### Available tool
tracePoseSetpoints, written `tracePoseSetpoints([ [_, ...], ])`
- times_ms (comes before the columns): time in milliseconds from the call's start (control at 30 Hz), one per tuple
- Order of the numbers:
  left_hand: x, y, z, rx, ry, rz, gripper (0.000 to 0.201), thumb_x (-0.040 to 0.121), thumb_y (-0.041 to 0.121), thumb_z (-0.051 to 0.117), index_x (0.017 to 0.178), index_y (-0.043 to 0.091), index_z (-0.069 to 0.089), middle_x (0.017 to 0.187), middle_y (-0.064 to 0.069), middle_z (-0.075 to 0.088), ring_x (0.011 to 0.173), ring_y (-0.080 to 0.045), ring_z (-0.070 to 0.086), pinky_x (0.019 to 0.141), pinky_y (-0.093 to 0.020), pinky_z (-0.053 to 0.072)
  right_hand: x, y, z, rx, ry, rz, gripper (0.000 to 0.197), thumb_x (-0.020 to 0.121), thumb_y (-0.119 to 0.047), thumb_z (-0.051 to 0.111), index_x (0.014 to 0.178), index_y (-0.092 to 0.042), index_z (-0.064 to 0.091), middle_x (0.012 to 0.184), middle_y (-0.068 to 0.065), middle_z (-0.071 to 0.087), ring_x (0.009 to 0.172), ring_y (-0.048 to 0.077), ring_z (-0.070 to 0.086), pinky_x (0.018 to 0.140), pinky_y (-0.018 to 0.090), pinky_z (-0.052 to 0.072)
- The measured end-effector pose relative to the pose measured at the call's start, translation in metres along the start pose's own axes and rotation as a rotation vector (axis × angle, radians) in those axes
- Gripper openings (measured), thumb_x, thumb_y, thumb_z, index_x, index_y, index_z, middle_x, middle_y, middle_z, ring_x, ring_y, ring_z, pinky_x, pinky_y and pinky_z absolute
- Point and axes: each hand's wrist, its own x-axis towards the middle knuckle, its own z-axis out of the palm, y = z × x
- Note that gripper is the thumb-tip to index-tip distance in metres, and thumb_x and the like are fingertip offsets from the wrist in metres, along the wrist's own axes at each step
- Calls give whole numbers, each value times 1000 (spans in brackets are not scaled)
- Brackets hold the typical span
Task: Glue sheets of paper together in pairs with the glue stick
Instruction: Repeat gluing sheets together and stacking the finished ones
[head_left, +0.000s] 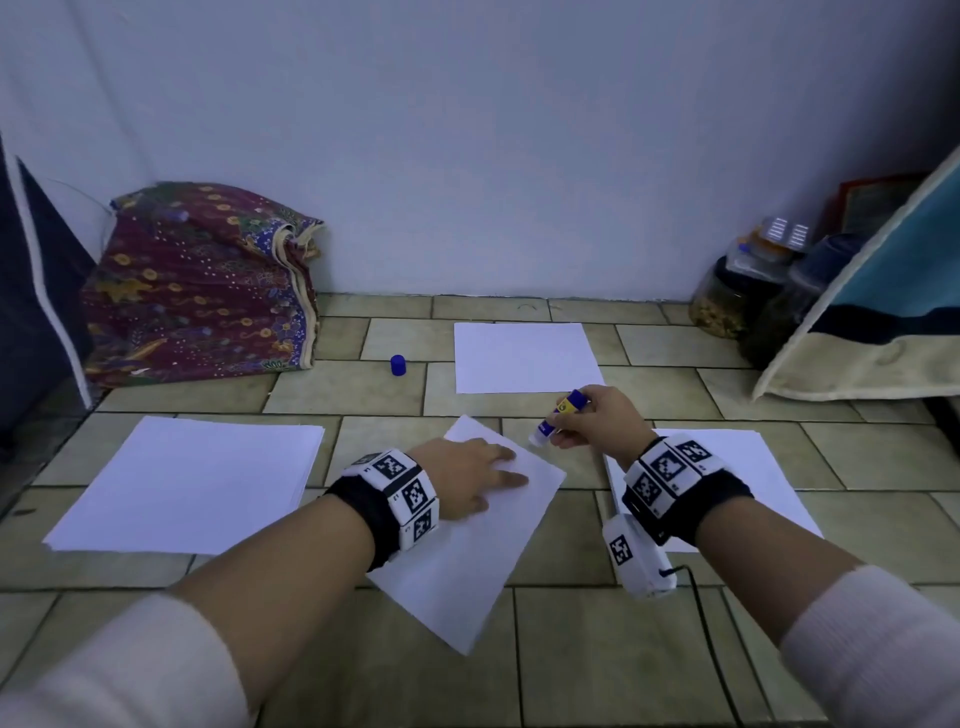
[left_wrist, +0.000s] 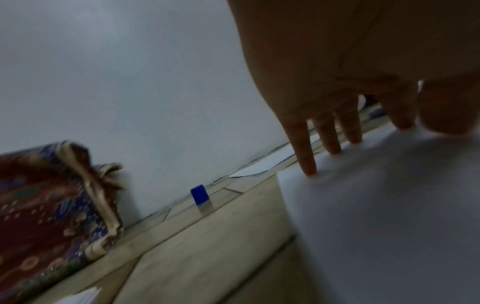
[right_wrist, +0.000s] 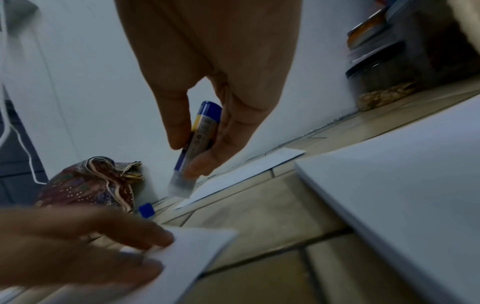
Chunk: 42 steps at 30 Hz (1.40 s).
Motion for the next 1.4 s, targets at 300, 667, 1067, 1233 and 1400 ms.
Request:
tracePoseSetpoints([
  [300, -9, -23, 5, -153, 35, -372, 69, 91, 48, 54, 146, 14, 29, 148, -5, 30, 134, -22, 33, 101, -41, 43, 13, -15, 43, -323, -62, -115, 12, 86, -14, 65, 82, -9, 55, 83, 16, 70, 79, 29, 69, 84, 43, 55],
  [667, -12, -26, 13, -321, 69, -447, 106, 78, 57, 68, 153, 8, 11, 160, 0, 11, 140, -18, 28, 108, -34, 34, 40, -34, 87, -524, -37, -261, 18, 88, -4, 57, 106, -4, 60, 94, 7, 61, 80, 15, 51, 55, 14, 35],
  [1067, -13, -28, 15, -299, 60, -435, 104, 80, 60, 64, 152, 9, 11, 161, 0, 9, 145, -17, 18, 111, -37, 32, -2, -19, 46, -764, -211, -351, 14, 91, -9, 55, 104, -7, 57, 86, 1, 55, 79, 20, 50, 66, 25, 37],
  [1233, -11, -26, 10, -296, 20, -438, 104, 79, 58, 66, 152, 7, 12, 160, -3, 10, 145, -17, 15, 113, -38, 30, -35, 2, 13, -777, -265, -339, 13, 91, -13, 55, 103, -8, 56, 75, -9, 52, 69, 9, 48, 58, 17, 35],
  [1400, -4, -26, 3, -304, -15, -487, 105, 75, 53, 74, 149, 5, 16, 155, -4, 16, 142, -18, 20, 110, -40, 34, -62, 15, -10, -821, -295, -373, 14, 92, -12, 56, 105, -6, 55, 79, -2, 54, 66, 12, 46, 54, 11, 32],
])
